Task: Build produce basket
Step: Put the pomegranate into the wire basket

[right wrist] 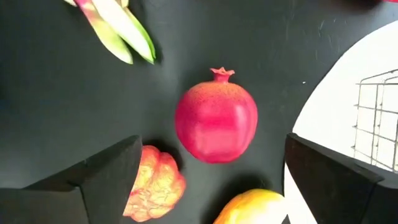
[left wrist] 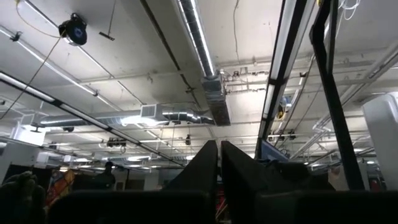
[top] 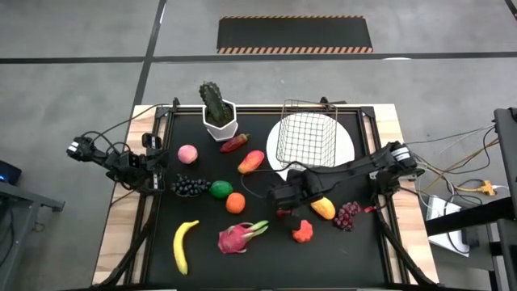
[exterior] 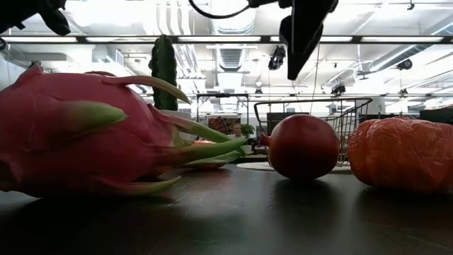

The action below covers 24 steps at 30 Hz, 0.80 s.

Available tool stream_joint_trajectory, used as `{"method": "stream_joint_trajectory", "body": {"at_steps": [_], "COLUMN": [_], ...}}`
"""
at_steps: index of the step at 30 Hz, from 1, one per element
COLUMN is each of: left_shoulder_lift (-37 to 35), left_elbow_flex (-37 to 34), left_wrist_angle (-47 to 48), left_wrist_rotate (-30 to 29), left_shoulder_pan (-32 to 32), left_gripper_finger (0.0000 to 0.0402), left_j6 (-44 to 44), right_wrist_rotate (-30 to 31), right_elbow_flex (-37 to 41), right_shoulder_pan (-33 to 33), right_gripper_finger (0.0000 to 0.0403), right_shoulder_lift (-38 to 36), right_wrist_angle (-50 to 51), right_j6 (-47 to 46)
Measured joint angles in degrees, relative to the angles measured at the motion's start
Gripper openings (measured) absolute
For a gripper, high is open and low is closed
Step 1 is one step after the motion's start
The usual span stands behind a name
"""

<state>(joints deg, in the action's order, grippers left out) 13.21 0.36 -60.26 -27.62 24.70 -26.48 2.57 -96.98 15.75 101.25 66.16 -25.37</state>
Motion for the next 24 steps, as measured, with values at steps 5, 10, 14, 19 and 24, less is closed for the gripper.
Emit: {"method": "stream_joint_trajectory", "body": {"at_steps": [5, 10, 14, 19, 24], "left_shoulder_lift": [0.0, 0.0, 0.0, 0.0, 0.0], "left_elbow_flex": [0.0, 0.0, 0.0, 0.0, 0.0], "left_wrist_angle": [0.0, 0.0, 0.0, 0.2, 0.2], "left_wrist_rotate": [0.0, 0.0, 0.0, 0.0, 0.0], "left_shoulder_pan": [0.0, 0.0, 0.0, 0.0, 0.0], "left_gripper_finger": [0.0003, 0.0003, 0.0003, 0.0003, 0.0003], "left_j6": [0.0, 0.0, 0.0, 0.0, 0.0], "right_wrist_rotate": [0.4, 0.5, 0.7, 2.1, 2.4], "right_elbow_flex": [-5.2, -8.7, -10.7, -11.4, -10.1], "right_shoulder_pan": [0.2, 0.5, 0.5, 0.5, 0.5], "right_gripper_finger": [0.0379, 0.0379, 0.0379, 0.0379, 0.0379], "right_shoulder_lift": [5.2, 10.5, 14.3, 16.8, 17.6], "right_wrist_angle": [3.1, 7.9, 10.9, 11.3, 11.0], "right_j6": [-0.4, -0.9, -0.7, 0.5, 1.9]}}
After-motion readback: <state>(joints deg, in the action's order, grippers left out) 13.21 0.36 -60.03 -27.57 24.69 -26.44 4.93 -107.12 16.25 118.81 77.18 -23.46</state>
